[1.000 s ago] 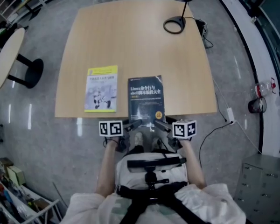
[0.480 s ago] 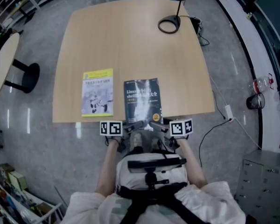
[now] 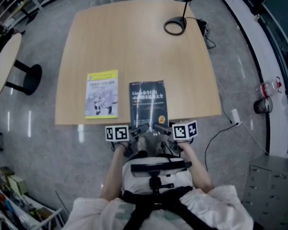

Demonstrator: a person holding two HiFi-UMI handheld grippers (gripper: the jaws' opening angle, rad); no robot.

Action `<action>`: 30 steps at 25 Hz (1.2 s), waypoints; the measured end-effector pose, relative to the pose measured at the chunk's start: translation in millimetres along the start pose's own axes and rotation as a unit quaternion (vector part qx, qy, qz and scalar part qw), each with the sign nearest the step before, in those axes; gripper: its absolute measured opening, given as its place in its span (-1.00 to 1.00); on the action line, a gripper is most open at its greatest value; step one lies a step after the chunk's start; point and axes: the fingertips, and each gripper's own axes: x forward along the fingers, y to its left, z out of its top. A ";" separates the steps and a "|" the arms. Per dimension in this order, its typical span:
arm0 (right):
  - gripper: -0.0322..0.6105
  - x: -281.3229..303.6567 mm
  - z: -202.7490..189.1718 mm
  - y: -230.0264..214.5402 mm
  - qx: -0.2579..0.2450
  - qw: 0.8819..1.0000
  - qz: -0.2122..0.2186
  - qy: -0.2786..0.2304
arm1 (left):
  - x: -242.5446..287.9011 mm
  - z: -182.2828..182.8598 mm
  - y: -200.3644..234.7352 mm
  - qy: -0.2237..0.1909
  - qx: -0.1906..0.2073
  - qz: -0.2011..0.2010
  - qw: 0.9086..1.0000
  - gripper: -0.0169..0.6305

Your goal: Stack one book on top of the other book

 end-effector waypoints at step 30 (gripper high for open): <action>-0.11 198.7 68.1 187.3 -0.074 0.994 0.003 -0.084 | -232.8 146.8 59.1 -0.031 0.114 0.008 0.993 -0.26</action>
